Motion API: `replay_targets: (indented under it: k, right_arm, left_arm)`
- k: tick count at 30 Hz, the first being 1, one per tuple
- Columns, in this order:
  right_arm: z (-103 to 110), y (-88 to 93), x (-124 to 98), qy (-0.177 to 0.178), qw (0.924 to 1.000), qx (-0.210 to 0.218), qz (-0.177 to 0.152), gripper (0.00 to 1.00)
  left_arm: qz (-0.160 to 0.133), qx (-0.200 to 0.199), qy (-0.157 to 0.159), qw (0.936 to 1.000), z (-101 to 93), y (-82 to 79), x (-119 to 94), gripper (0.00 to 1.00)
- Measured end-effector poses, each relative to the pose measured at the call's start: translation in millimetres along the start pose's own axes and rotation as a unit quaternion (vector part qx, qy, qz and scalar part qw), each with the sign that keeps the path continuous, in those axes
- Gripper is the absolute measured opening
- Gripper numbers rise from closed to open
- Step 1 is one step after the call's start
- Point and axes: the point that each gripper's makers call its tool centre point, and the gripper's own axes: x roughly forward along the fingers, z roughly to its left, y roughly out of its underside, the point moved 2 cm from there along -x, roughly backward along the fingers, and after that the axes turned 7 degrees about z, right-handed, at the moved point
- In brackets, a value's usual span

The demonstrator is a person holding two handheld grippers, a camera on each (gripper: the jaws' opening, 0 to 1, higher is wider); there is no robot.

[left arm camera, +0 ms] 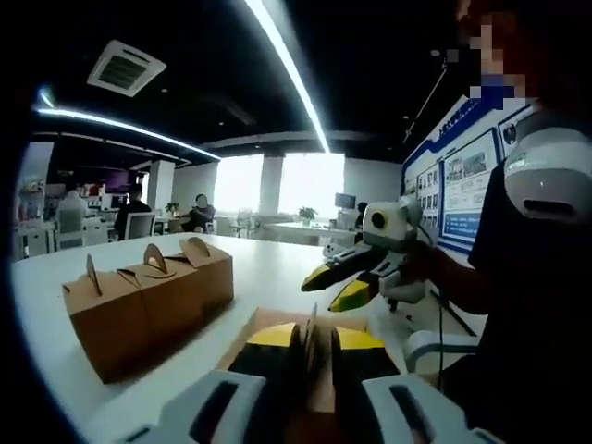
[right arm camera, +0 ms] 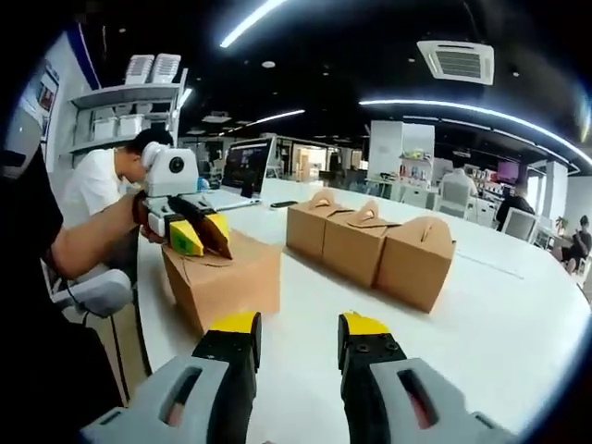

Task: Pick up one paper box from the group, open the paper box, and remove the item inside

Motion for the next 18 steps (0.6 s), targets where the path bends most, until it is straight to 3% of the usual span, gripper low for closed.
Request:
replay_targets:
  k: [5,7,8,9,10,12,14,18]
  right_arm:
    - [5.3,-26.6,-5.3,-0.049,0.9952,0.019,-0.083,0.34]
    - [15.6,-39.9,-7.0,-0.11,0.9848,0.054,-0.123,0.39]
    - [23.6,-51.9,-9.8,-0.162,0.9699,0.087,-0.159,0.42]
    - [23.6,-59.1,-10.1,-0.178,0.9623,0.098,-0.18,0.43]
    - [22.6,-61.7,-8.6,-0.176,0.9624,0.091,-0.186,0.43]
    - [24.2,-58.2,0.5,-0.165,0.9721,0.033,-0.163,0.46]
    - [32.1,-44.8,15.2,-0.172,0.9784,-0.031,-0.11,0.48]
    - [43.8,-34.2,32.1,-0.192,0.9742,-0.097,-0.069,0.49]
  left_arm:
    - [0.003,-0.001,-0.001,1.0,0.9,0.6,0.0,0.17]
    - [0.001,-0.002,0.0,1.0,1.2,0.5,0.2,0.17]
    - [0.0,-0.002,0.0,1.0,1.1,0.5,0.3,0.17]
    - [-0.002,0.0,0.0,1.0,1.0,0.7,0.2,0.17]
    - [-0.004,0.0,0.001,1.0,1.0,0.6,0.2,0.17]
    - [-0.009,0.0,0.001,1.0,1.0,0.2,0.1,0.17]
    - [-0.009,0.001,-0.003,1.0,0.4,0.0,1.0,0.18]
    - [-0.004,0.001,-0.004,1.0,0.1,0.2,1.6,0.19]
